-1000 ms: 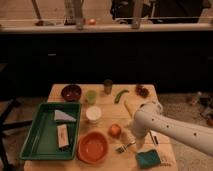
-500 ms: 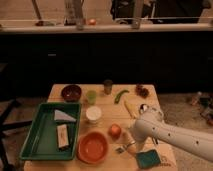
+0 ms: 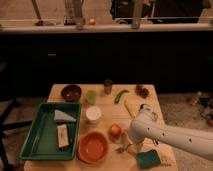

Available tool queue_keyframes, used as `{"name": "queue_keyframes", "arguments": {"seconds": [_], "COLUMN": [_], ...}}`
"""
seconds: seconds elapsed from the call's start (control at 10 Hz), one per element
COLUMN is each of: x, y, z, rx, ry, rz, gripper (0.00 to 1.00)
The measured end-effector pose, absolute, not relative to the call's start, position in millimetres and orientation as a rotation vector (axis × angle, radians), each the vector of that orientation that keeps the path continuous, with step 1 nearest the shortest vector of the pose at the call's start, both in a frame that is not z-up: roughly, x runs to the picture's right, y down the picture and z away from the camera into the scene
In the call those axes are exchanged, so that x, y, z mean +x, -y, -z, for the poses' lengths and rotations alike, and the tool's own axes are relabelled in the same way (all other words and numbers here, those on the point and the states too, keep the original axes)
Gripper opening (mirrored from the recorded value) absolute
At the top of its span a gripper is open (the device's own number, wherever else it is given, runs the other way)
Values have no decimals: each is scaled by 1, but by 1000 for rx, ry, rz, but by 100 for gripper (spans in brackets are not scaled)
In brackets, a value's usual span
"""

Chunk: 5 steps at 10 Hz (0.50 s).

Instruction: Place fork in purple bowl

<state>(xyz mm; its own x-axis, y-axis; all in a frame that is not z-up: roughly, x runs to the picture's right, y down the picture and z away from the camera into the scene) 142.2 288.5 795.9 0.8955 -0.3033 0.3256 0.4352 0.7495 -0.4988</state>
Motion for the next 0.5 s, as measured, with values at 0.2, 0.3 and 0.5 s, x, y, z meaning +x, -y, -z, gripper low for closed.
{"name": "queue_keyframes", "arguments": {"seconds": [0.2, 0.3, 0.5], "x": [141, 141, 140], "y": [-290, -291, -294], "z": [-797, -798, -800], "rx": [-611, -616, -629], "ry": [230, 227, 222], "rz": [410, 416, 431], "gripper": [80, 80, 80]}}
